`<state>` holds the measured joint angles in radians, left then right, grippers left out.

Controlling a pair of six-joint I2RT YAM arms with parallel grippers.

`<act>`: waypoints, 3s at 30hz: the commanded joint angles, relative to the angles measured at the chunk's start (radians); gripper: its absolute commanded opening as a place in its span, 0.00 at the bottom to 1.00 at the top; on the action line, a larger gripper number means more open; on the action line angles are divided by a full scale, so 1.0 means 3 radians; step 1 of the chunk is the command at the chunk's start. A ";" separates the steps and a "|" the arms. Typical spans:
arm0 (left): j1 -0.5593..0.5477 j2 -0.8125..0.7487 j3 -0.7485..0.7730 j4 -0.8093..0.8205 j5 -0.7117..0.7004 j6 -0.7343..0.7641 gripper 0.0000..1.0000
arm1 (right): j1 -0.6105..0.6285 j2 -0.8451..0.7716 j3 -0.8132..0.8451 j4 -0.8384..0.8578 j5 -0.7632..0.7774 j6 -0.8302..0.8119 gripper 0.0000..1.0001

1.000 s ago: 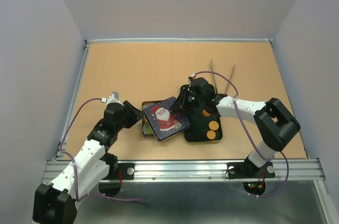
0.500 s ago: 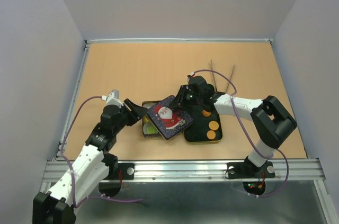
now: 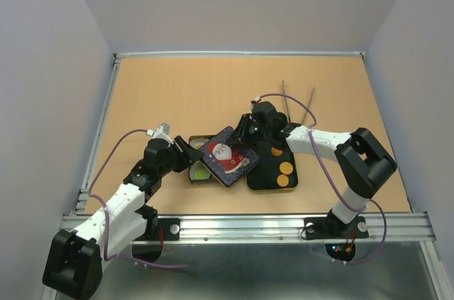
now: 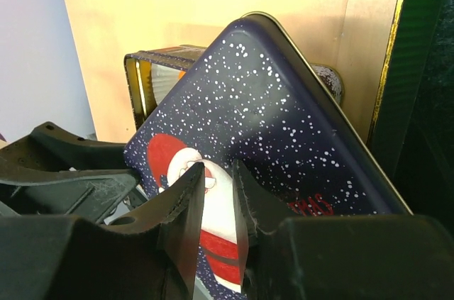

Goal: Pack the cookies

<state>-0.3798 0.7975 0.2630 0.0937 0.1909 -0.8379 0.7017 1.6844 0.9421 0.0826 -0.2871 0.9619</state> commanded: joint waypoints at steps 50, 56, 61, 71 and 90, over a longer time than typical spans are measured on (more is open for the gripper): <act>-0.0196 0.0957 0.0238 0.1216 -0.0130 -0.0147 0.39 | 0.0028 0.0015 0.0137 -0.0035 -0.0122 -0.0062 0.28; -0.0258 0.1013 0.0264 0.1288 -0.0161 -0.0157 0.31 | 0.0028 0.0005 0.0127 -0.0025 -0.0117 -0.0051 0.28; -0.0258 0.0911 0.0213 0.1253 -0.0212 -0.0173 0.19 | 0.0028 -0.0005 0.0122 -0.0015 -0.0117 -0.0056 0.28; -0.0227 0.0548 0.0509 0.0680 -0.0458 0.0047 0.12 | 0.0023 -0.0205 0.0280 -0.0096 -0.0005 -0.0118 0.57; 0.0657 0.0553 0.0632 0.0480 0.0432 0.0538 0.11 | -0.0069 -0.0481 0.0414 -0.0608 0.0282 -0.0404 0.69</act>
<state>-0.2180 0.9623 0.4049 0.2432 0.2539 -0.7586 0.6888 1.5650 1.0393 -0.0853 -0.2256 0.8631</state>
